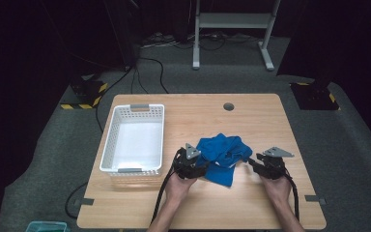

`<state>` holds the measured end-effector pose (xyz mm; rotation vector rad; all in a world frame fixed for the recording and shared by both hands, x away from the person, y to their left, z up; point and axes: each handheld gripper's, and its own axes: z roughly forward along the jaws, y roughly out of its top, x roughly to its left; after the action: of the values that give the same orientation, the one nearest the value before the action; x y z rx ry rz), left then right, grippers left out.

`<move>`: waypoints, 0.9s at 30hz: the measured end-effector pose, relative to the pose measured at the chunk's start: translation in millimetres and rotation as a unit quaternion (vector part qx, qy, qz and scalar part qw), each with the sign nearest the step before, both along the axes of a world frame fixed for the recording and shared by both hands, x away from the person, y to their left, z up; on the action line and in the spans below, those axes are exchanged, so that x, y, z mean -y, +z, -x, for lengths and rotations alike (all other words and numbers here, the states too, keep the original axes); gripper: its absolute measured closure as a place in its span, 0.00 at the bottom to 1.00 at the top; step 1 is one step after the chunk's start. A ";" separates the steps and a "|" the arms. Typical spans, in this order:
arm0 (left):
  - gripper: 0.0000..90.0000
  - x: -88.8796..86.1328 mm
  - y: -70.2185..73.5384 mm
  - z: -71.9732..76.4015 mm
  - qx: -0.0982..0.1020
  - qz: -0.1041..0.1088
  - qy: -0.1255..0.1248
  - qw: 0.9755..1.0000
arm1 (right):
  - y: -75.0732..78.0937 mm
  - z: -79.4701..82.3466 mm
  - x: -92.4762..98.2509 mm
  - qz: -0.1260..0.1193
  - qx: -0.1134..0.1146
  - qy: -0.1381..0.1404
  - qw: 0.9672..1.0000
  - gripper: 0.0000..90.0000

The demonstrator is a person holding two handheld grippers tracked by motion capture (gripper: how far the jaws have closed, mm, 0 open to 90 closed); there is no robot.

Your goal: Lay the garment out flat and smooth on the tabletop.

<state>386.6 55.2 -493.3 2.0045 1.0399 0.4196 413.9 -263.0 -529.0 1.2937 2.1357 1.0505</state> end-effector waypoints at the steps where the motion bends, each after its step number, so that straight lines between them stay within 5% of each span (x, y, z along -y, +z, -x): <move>1: 0.45 -1.3 0.8 1.0 0.001 0.000 0.001 1.000 | 0.0 0.0 0.0 0.000 0.000 0.000 1.000 0.61; 4: 0.44 -2.3 4.3 4.4 0.016 -0.024 0.005 1.000 | 0.1 -0.4 0.7 0.001 0.002 -0.005 1.000 0.61; 14: 0.43 28.4 8.4 -15.0 0.008 -0.021 -0.039 0.999 | -0.8 15.9 -1.9 -0.001 0.006 0.015 1.000 0.62; 21: 0.43 58.4 -3.0 -33.1 -0.004 -0.043 -0.065 0.997 | -4.1 24.0 -14.5 0.002 0.003 0.044 0.999 0.63; 27: 0.50 68.3 -11.0 -44.0 -0.010 -0.058 -0.058 0.997 | -4.1 25.4 -32.5 0.007 0.006 0.075 0.997 0.63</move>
<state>430.6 -13.1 -504.3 2.1637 0.9248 0.4055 388.5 -230.6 -533.1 1.1323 2.2559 1.0981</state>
